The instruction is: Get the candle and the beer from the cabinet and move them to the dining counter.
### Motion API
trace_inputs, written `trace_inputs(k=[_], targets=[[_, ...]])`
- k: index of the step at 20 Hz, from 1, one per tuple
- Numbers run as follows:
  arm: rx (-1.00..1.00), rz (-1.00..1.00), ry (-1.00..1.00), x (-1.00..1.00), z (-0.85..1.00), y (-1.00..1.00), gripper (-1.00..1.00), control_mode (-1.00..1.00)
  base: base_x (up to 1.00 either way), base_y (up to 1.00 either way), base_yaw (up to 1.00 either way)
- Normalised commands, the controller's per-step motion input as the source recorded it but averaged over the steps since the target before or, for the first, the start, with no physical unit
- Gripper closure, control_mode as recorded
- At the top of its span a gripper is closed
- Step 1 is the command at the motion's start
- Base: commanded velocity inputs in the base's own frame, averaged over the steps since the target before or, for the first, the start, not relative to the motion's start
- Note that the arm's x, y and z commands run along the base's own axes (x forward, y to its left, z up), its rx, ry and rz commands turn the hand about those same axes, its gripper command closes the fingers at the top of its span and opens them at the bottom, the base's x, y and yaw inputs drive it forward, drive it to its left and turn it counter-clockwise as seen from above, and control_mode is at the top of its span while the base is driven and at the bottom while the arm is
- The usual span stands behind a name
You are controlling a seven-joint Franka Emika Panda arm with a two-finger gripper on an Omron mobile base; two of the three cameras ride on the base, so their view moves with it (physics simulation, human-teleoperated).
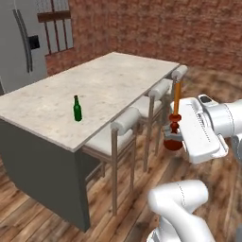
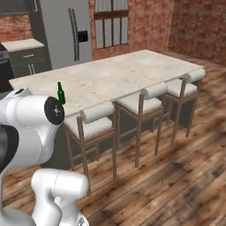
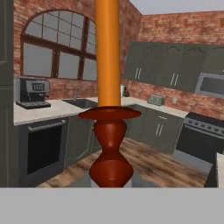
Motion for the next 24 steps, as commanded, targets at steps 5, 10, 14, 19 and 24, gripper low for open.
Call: trace_inputs(k=[5,10,14,19,24], targets=[[0.0,0.0,0.0,0.0,0.0,0.0,1.0,1.0,0.54,-0.68,0.4],[0.0,0.0,0.0,0.0,0.0,0.0,1.0,1.0,0.53,-0.69,0.39],[0.0,0.0,0.0,0.0,0.0,0.0,1.0,1.0,0.51,-0.68,0.4],[0.0,0.0,0.0,0.0,0.0,0.0,1.0,1.0,0.52,-0.64,0.41],[0.0,0.0,0.0,0.0,0.0,0.0,1.0,1.0,0.51,-0.62,0.42]])
